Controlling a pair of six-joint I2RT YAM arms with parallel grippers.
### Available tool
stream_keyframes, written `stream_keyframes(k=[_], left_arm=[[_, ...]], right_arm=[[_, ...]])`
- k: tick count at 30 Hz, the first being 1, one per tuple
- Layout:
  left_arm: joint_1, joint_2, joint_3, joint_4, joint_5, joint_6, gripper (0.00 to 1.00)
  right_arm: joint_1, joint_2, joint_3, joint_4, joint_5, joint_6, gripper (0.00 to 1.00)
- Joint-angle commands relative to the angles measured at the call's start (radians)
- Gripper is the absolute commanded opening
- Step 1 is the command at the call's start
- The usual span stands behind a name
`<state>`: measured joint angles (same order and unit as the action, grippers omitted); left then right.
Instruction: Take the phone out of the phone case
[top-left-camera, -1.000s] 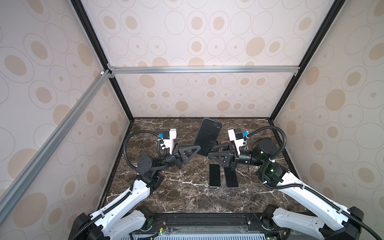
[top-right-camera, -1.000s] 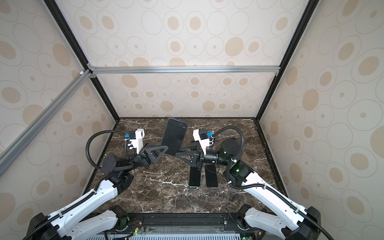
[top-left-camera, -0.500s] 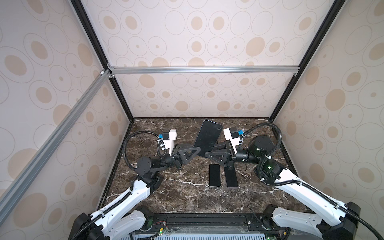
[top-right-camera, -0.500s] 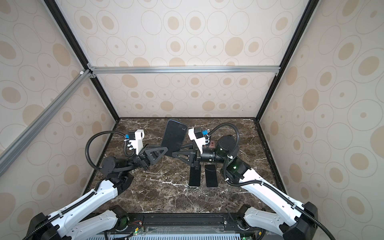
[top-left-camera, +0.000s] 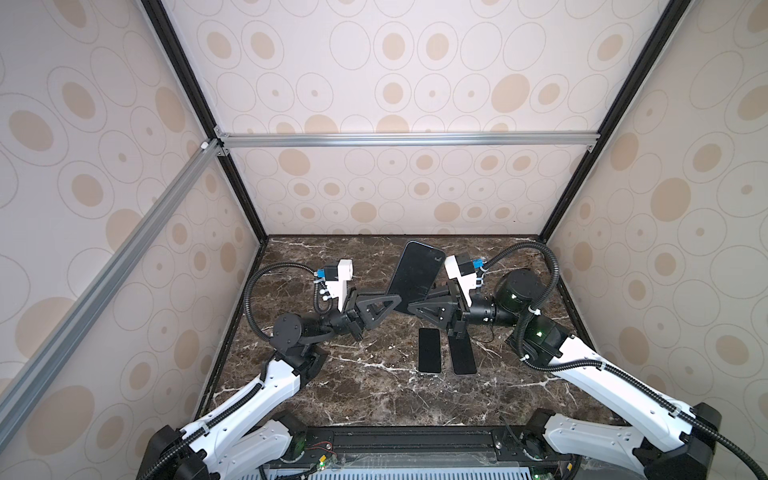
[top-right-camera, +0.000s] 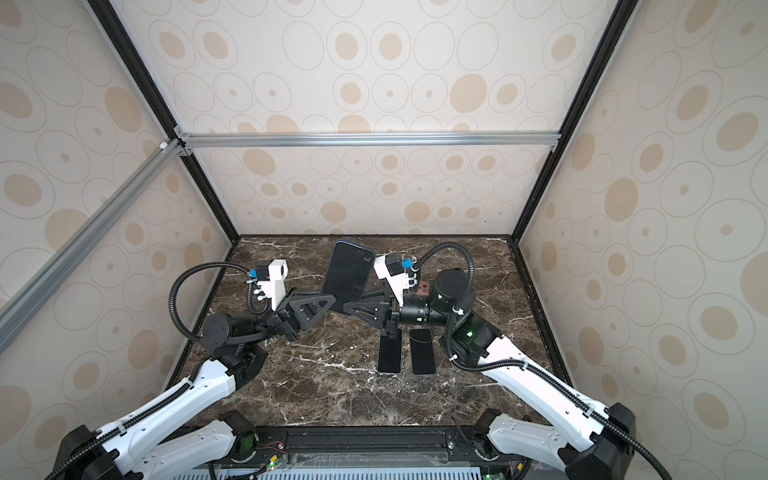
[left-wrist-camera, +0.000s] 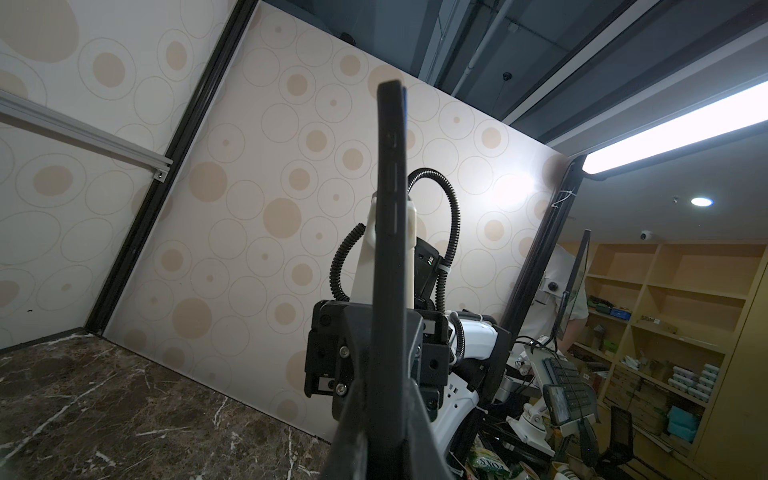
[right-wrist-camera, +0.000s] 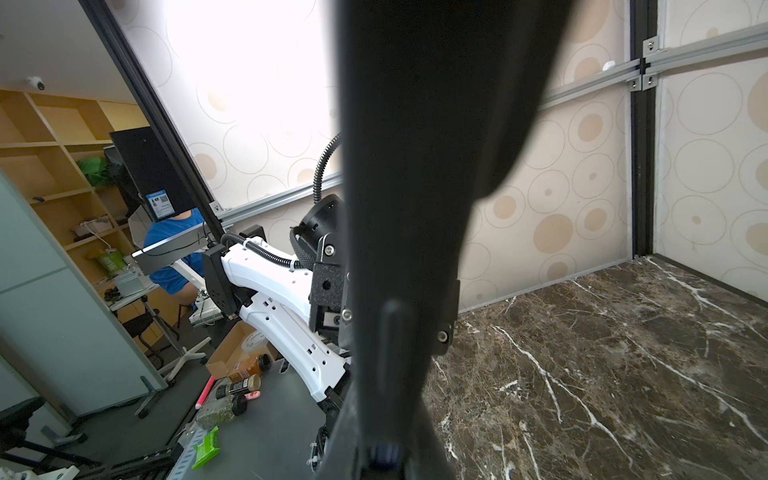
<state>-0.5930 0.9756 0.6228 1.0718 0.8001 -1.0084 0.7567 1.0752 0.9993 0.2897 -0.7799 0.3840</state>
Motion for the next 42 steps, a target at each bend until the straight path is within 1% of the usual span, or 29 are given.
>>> stream_keyframes(k=[1, 4, 5, 6, 8, 9, 12, 13, 16, 18, 19, 21, 25, 30, 34, 38, 42], left_arm=[[-0.009, -0.006, 0.024, 0.049, 0.005, -0.025, 0.00], [-0.009, -0.012, 0.040, 0.002, 0.007, 0.017, 0.00], [-0.008, -0.016, 0.049, -0.033, 0.005, 0.049, 0.00], [-0.010, -0.023, 0.066, -0.085, 0.004, 0.097, 0.05], [-0.009, -0.045, 0.112, -0.222, -0.015, 0.226, 0.20], [-0.008, -0.057, 0.142, -0.326, -0.048, 0.326, 0.23], [-0.009, -0.078, 0.258, -0.663, -0.201, 0.609, 0.25], [-0.009, -0.081, 0.292, -0.738, -0.251, 0.687, 0.25], [-0.011, -0.087, 0.351, -0.855, -0.323, 0.841, 0.26], [-0.012, -0.085, 0.379, -0.890, -0.321, 0.907, 0.28], [-0.013, -0.082, 0.390, -0.899, -0.314, 0.934, 0.30], [-0.019, -0.078, 0.405, -0.901, -0.296, 0.971, 0.31], [-0.042, -0.052, 0.438, -0.904, -0.265, 1.015, 0.31], [-0.100, -0.021, 0.468, -0.903, -0.305, 1.069, 0.31], [-0.132, 0.004, 0.480, -0.891, -0.323, 1.094, 0.27], [-0.168, 0.025, 0.486, -0.875, -0.365, 1.114, 0.27], [-0.192, 0.041, 0.497, -0.875, -0.399, 1.137, 0.27]], right_arm=[[0.014, -0.010, 0.028, 0.013, -0.009, -0.037, 0.05], [0.014, -0.027, 0.021, 0.013, 0.007, -0.040, 0.00], [0.013, -0.035, 0.019, 0.008, 0.016, -0.045, 0.00], [0.013, -0.045, 0.017, -0.010, 0.035, -0.054, 0.00], [0.013, -0.068, 0.016, -0.061, 0.071, -0.090, 0.00], [0.013, -0.080, 0.018, -0.096, 0.093, -0.111, 0.00], [0.013, -0.111, 0.026, -0.207, 0.172, -0.179, 0.00], [0.013, -0.120, 0.030, -0.244, 0.211, -0.198, 0.00], [0.013, -0.136, 0.057, -0.361, 0.315, -0.260, 0.00], [0.013, -0.149, 0.068, -0.419, 0.370, -0.306, 0.00], [0.013, -0.155, 0.074, -0.441, 0.398, -0.325, 0.00], [0.013, -0.172, 0.075, -0.462, 0.436, -0.360, 0.00], [0.013, -0.197, 0.074, -0.489, 0.478, -0.436, 0.00], [0.013, -0.206, 0.075, -0.517, 0.524, -0.508, 0.00], [0.013, -0.201, 0.080, -0.524, 0.565, -0.509, 0.00], [0.013, -0.194, 0.080, -0.523, 0.601, -0.479, 0.00], [0.013, -0.192, 0.078, -0.521, 0.612, -0.465, 0.00]])
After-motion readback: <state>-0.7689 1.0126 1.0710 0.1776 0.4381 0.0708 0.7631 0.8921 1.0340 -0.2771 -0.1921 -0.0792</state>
